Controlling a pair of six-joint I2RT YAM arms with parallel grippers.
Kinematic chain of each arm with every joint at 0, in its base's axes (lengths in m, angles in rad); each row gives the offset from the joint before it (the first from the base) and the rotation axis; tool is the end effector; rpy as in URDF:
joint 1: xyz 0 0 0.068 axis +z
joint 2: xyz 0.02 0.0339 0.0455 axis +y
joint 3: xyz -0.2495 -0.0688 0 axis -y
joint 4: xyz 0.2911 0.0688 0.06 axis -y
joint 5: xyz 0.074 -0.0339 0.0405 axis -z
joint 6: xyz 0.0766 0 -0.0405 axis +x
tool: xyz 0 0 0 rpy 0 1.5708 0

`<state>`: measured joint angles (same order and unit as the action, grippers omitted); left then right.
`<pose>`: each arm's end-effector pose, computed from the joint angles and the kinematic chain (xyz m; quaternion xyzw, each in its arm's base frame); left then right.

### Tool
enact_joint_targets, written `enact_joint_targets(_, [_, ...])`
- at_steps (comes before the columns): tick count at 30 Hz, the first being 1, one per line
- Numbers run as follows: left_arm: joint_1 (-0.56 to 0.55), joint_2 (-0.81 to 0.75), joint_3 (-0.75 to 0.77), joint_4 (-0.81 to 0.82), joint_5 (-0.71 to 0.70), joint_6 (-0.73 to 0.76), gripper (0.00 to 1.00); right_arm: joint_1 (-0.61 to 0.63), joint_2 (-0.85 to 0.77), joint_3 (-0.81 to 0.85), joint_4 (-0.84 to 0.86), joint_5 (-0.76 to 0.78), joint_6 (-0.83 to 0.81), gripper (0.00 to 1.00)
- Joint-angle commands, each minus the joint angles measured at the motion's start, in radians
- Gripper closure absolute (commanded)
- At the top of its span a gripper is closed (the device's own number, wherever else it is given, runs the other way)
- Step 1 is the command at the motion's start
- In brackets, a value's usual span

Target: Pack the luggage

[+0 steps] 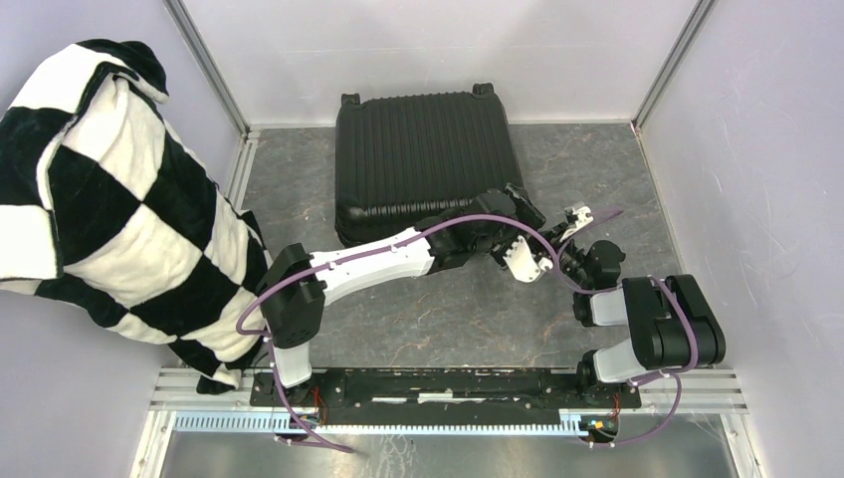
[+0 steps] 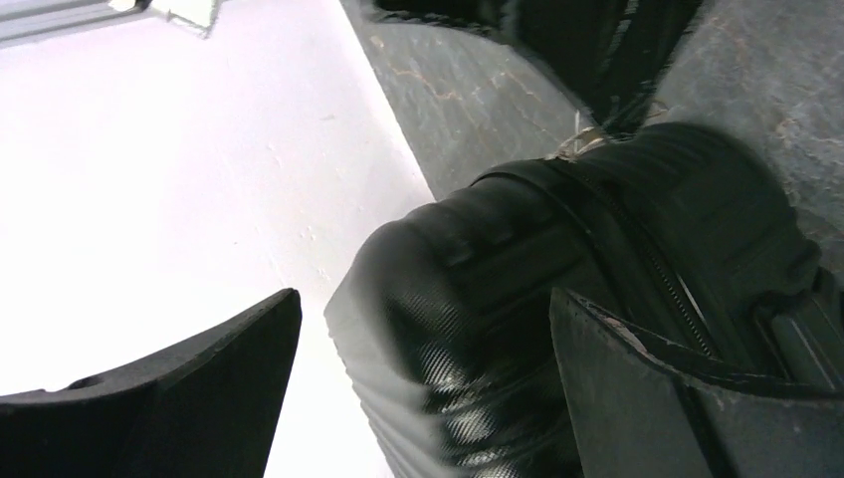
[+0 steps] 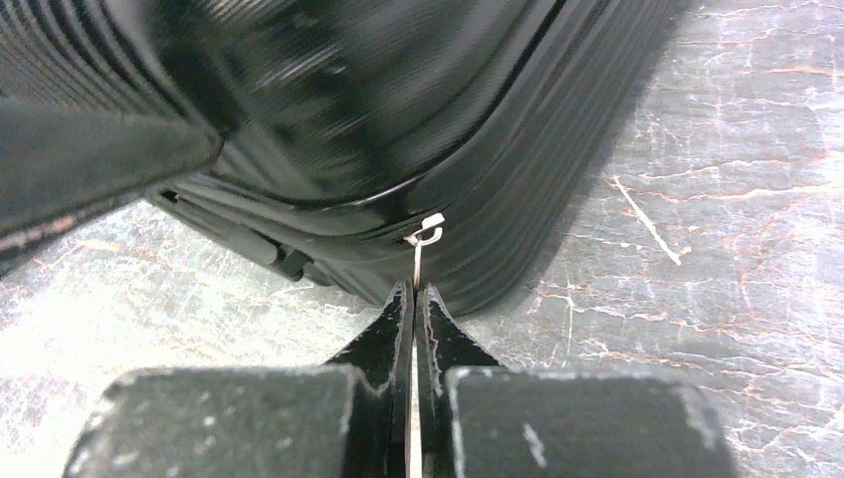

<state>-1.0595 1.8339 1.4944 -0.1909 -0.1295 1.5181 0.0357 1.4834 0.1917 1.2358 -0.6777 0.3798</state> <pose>0.2575 -0.4388 0.2382 0.8228 0.2719 0.1674 0.4703 0.2677 0.0576 0.0913 -0.1077 0.7143 0.3700 0.5843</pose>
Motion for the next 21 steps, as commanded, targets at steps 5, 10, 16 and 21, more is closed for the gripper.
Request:
enact_joint_targets(5, [0.108,-0.036,0.105,0.094,-0.157,0.008,0.0,0.083,-0.119,-0.058,-0.067,-0.017,-0.066,1.0])
enact_joint_targets(10, [0.119,-0.052,0.095,0.091,-0.155,-0.005,0.0,0.113,-0.12,-0.061,-0.076,0.007,-0.063,1.0])
enact_joint_targets(16, [0.119,-0.056,0.099,0.08,-0.153,-0.02,0.0,0.247,-0.077,-0.046,-0.011,0.072,-0.029,1.0])
enact_joint_targets(21, [0.119,-0.05,0.114,0.068,-0.147,-0.042,0.0,0.349,-0.046,-0.048,0.048,0.131,0.003,1.0])
